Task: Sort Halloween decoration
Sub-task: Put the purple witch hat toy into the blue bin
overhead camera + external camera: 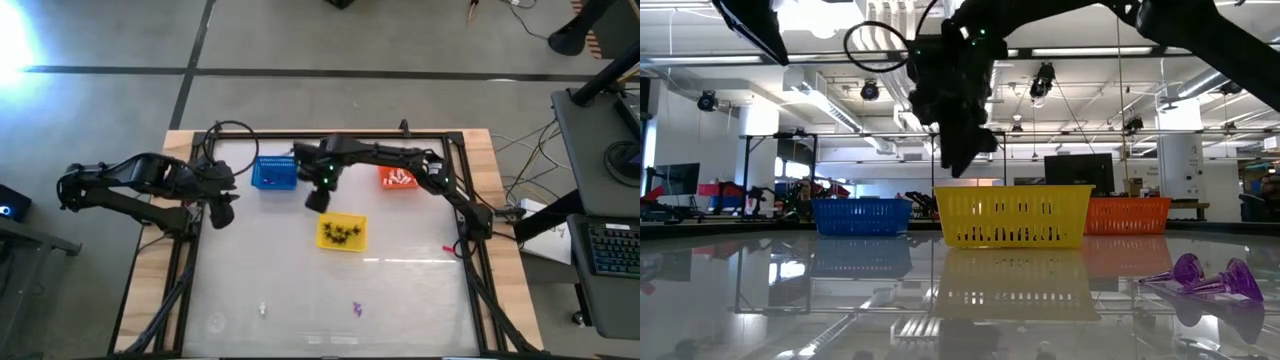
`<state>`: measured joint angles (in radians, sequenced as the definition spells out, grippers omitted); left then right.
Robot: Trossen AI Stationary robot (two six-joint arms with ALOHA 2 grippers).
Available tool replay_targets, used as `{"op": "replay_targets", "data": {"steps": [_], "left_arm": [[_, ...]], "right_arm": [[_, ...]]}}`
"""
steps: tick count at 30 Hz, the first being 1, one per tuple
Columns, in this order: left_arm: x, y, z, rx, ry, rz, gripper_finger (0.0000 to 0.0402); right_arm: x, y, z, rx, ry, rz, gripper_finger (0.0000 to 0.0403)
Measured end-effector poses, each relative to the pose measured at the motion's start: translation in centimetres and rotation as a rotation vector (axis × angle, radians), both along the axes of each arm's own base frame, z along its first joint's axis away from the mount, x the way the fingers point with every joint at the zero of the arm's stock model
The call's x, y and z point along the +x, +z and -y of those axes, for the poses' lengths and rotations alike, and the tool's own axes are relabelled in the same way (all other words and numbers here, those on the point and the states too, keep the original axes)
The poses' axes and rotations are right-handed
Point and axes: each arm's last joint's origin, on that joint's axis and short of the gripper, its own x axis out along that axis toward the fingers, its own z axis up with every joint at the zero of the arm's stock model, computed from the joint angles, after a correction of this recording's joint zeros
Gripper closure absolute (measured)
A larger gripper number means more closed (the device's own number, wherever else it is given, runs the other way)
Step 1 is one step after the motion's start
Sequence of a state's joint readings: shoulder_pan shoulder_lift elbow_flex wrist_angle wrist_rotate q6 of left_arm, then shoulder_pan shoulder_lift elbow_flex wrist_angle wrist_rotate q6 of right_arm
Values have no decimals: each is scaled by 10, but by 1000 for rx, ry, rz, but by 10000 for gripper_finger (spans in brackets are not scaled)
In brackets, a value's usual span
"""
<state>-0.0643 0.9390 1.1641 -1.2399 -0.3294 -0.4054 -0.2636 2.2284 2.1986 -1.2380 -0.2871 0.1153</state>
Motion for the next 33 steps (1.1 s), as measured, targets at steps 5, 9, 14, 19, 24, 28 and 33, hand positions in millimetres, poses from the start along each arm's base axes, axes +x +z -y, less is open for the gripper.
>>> {"op": "replay_targets", "data": {"steps": [5, 9, 14, 19, 24, 28, 33], "left_arm": [[-6, -3, 0, 10, -11, -63, 296], [-13, -3, 0, 5, -50, -107, 296], [-20, -1, 0, 18, -106, -105, 296], [-27, 1, -1, 44, -151, -90, 296], [-33, 3, -1, 65, -183, -77, 296], [-36, 5, -1, 70, -220, -70, 296], [-38, 5, -1, 89, -248, -70, 296]], "right_arm": [[-2, -1, -39, 36, 23, -113, 242], [1, 3, -72, 50, 12, -123, 241], [-2, 18, -116, 77, -44, -142, 241], [-11, 33, -164, 78, -118, -153, 242], [-21, 37, -208, 13, -214, -164, 239], [-28, 37, -238, 18, -264, -180, 239], [-38, 34, -268, -18, -320, -184, 240]]}}
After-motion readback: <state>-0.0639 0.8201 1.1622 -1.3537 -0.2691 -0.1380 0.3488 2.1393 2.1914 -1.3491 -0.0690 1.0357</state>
